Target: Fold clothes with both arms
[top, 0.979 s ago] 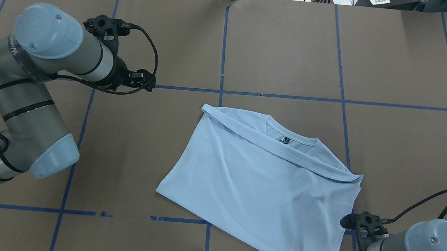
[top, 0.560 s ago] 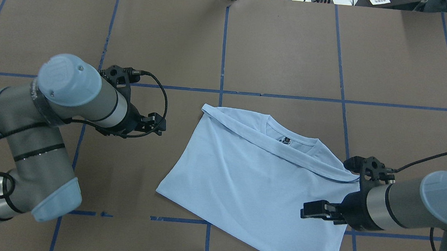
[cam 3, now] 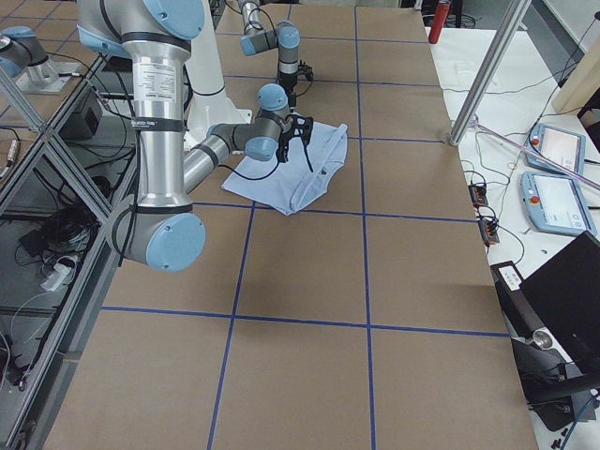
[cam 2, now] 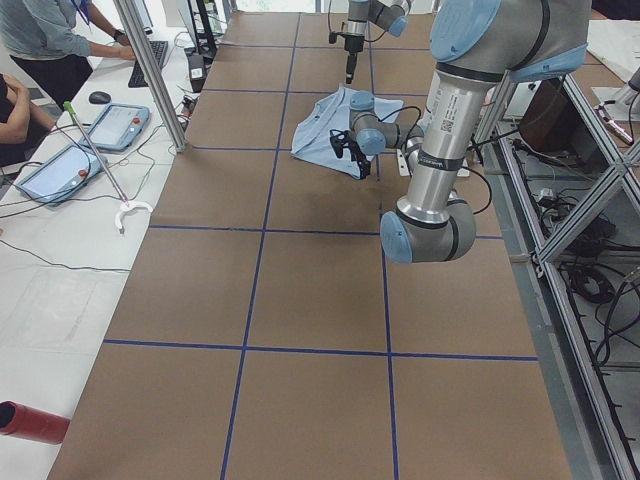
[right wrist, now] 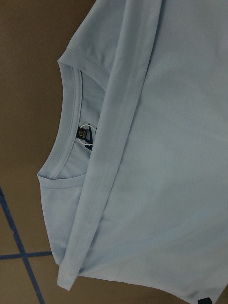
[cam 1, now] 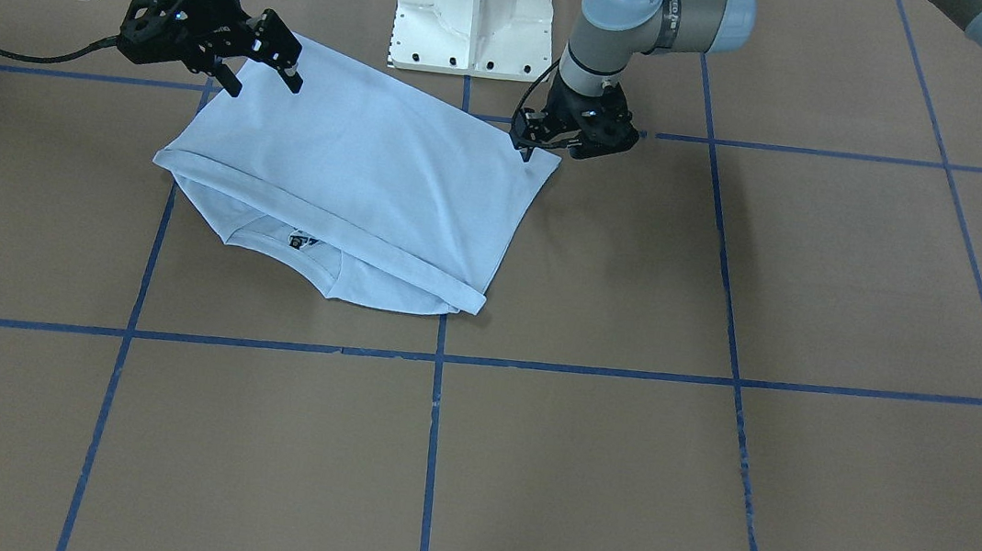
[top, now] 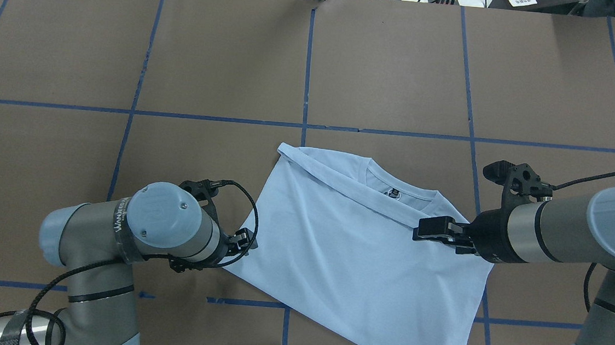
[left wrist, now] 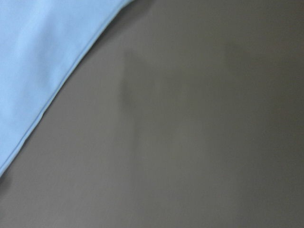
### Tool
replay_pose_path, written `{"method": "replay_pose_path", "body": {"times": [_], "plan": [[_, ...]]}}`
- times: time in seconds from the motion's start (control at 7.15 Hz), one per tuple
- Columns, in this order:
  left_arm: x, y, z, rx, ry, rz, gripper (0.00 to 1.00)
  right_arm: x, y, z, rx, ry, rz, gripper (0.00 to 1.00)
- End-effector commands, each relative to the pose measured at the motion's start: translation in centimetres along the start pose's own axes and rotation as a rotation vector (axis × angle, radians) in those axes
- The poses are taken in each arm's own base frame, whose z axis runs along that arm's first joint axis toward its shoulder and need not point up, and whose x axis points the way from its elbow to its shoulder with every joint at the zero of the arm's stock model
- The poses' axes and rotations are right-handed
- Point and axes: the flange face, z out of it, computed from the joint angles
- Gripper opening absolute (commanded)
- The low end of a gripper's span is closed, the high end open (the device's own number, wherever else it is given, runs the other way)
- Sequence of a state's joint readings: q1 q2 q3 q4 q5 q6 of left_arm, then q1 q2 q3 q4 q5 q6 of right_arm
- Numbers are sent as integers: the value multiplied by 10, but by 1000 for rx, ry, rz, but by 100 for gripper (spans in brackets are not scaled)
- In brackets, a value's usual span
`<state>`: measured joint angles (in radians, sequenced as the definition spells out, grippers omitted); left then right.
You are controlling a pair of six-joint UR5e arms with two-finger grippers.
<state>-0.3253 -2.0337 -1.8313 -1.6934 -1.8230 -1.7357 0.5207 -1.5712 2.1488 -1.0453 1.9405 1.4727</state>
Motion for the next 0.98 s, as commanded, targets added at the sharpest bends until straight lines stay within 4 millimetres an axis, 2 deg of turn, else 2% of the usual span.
{"method": "replay_pose_path", "body": {"times": [0.0, 0.28, 0.84], "plan": [[8, -8, 9, 45, -6, -24, 92, 0, -2, 1, 7, 0, 1, 100], [6, -11, 9, 62, -6, -26, 80, 0, -2, 1, 7, 0, 1, 100], [1, -6, 12, 53, -16, -24, 79, 0, -3, 1, 8, 0, 3, 100]]}}
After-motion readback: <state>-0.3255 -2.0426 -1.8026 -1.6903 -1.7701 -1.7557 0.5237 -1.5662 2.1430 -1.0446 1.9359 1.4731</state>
